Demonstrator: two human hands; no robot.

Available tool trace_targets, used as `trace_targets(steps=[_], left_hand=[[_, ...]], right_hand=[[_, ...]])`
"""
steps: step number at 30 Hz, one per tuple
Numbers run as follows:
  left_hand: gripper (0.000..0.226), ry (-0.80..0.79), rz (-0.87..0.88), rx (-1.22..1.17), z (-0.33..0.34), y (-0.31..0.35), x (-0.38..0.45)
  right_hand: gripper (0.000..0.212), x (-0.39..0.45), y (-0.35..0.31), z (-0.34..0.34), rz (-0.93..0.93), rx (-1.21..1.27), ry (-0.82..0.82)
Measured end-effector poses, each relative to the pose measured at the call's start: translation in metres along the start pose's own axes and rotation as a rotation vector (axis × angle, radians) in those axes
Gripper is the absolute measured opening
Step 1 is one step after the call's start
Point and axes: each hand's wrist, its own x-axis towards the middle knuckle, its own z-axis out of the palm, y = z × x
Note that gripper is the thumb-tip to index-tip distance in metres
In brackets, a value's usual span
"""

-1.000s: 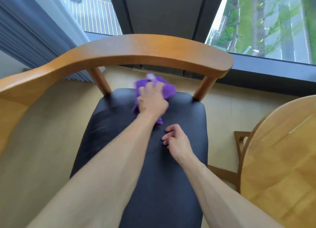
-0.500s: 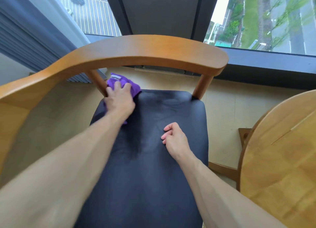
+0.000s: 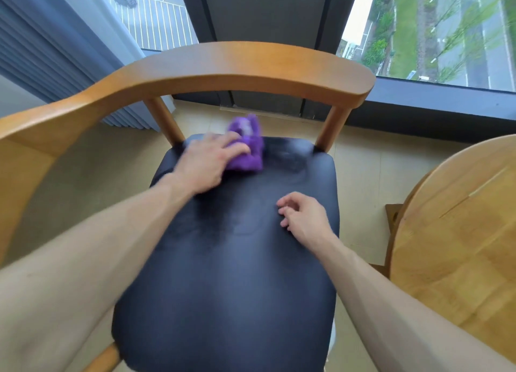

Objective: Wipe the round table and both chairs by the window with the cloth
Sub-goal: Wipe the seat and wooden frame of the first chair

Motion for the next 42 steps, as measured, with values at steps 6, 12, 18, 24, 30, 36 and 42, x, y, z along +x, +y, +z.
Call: trace_targets(steps=[6,12,18,24,30,36,42], left_hand=[[0.063,0.074,-0.797,-0.222,-0.001,0.065,0.000],[0.061,0.058,-0.016,-0.182,0.017,0.171,-0.028],[0.056,0.070,-0.098,-0.043,0.018,0.038,-0.088],[0.067,0.130,-0.776,-0.278,0.016,-0.062,-0.141],[0.058,0.125,-1.009,-0.432,0.018,0.029,-0.120],[0.057,-0.080,-0.316,-0.348,0.006,0.178,-0.105],[0.058,-0.132,0.092,-0.435,0.013,0.202,-0.124]], right_hand=[[0.022,-0.005,0.011,-0.026,0.007,-0.054,0.261],[0.028,-0.015,-0.007,-0.013,-0.019,-0.041,0.697],[0.022,-0.017,-0.007,-0.006,-0.034,-0.231,0.446],[0.030,-0.016,-0.005,0.015,0.021,-0.462,0.283],[0.032,-0.010,-0.007,0.013,0.057,-0.506,0.263],[0.027,-0.001,-0.009,0.010,0.080,-0.418,0.305],[0.037,0.006,-0.022,0.001,0.151,-0.355,0.240]])
